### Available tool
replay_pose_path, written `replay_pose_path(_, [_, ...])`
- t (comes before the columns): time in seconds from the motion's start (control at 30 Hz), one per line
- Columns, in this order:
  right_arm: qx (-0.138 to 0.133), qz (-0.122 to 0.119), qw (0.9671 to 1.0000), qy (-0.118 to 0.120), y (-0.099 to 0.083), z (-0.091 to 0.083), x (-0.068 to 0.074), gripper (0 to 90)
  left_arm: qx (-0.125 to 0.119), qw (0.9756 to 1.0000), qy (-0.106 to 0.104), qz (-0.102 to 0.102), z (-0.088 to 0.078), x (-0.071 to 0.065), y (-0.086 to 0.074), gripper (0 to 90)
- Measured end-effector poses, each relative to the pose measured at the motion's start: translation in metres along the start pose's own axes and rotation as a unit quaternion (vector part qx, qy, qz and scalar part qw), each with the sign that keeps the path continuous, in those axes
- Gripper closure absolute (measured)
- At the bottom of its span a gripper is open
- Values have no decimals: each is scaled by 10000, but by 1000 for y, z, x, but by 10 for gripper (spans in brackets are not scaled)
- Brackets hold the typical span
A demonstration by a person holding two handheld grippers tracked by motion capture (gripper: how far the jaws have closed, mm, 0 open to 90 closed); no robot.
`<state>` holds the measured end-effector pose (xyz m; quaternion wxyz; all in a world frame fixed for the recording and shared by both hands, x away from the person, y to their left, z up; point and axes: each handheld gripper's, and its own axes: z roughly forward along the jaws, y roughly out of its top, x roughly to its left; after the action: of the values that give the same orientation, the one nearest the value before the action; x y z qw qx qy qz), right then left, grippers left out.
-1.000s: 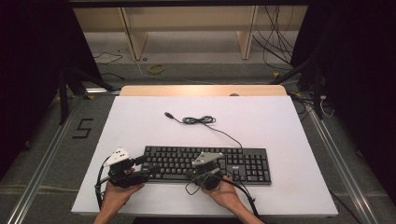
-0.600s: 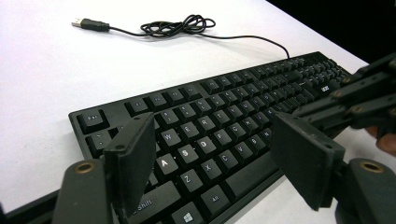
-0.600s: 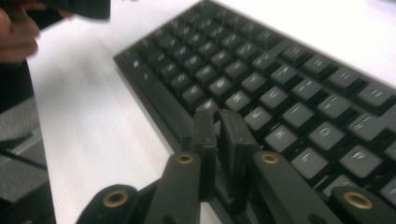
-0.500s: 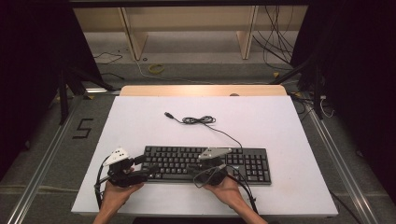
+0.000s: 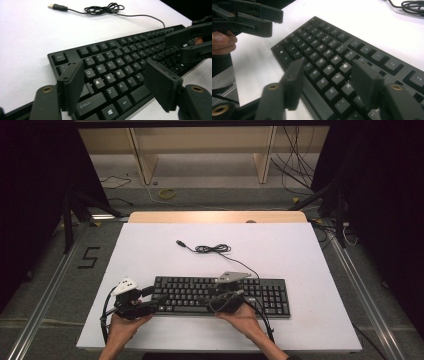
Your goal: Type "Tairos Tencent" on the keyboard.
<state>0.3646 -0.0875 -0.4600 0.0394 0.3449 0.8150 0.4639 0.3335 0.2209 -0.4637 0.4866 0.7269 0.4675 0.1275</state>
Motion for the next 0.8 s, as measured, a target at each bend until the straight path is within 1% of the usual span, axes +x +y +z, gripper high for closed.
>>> replay_pose_path(0.17, [-12,-9,10000,-2,4,2,0,383,138,9998,118,-92,0,4,-1,377])
replay_pose_path(0.27, [20,-7,10000,-11,6,3,-2,363,232,9995,178,-140,1,6,-2,418])
replay_pose_path(0.37, [20,-3,10000,-17,9,5,-2,357,329,9990,261,-149,1,7,-2,477])
replay_pose_path(0.5, [40,-34,10000,6,12,9,-1,349,488,9983,297,-134,3,9,-4,558])
replay_pose_path(0.57, [49,-37,10000,23,13,11,0,348,544,9979,320,-149,3,9,-4,579])
replay_pose_path(0.73, [54,-64,10000,38,17,16,2,339,638,9974,292,-136,4,9,-5,636])
replay_pose_path(0.8, [75,-43,10000,37,18,18,2,359,665,9973,290,-111,5,9,-5,660])
